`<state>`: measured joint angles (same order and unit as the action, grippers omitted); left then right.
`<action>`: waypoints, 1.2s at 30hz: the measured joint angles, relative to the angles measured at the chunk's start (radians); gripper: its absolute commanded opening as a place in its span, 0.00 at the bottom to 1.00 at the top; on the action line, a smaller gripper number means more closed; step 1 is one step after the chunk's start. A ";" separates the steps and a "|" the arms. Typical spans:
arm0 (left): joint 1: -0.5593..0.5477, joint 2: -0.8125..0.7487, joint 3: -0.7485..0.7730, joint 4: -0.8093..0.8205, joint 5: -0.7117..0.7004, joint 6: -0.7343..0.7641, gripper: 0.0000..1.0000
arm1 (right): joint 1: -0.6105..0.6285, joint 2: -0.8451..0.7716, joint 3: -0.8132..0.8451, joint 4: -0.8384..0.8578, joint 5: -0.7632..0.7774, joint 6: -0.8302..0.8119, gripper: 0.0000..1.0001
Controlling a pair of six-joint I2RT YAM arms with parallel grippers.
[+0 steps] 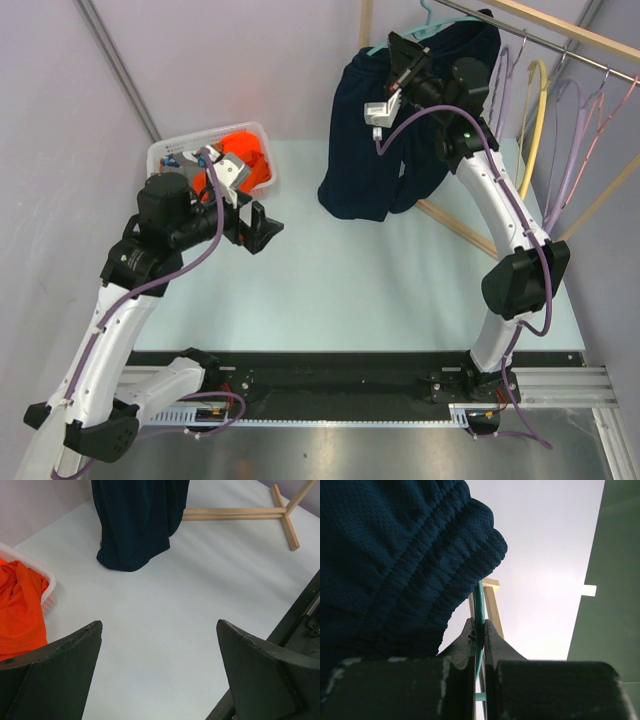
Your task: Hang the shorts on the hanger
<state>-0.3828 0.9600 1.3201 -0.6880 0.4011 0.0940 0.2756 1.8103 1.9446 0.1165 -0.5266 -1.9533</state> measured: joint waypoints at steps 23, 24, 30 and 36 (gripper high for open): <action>0.000 0.024 0.000 0.014 0.004 0.000 1.00 | -0.097 0.018 -0.021 -0.098 -0.061 -0.016 0.00; 0.000 0.024 0.000 0.014 0.004 0.000 1.00 | -0.096 0.018 -0.022 -0.097 -0.062 -0.016 0.00; 0.002 0.024 0.000 0.014 0.006 -0.006 1.00 | -0.085 0.019 -0.024 -0.098 -0.066 -0.019 0.00; 0.009 0.024 0.000 0.014 0.023 -0.019 1.00 | -0.067 0.095 0.059 -0.092 -0.090 -0.020 0.00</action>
<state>-0.3737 0.9836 1.3201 -0.6735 0.4244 0.0753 0.2085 1.9057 2.0037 0.0242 -0.6170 -1.9732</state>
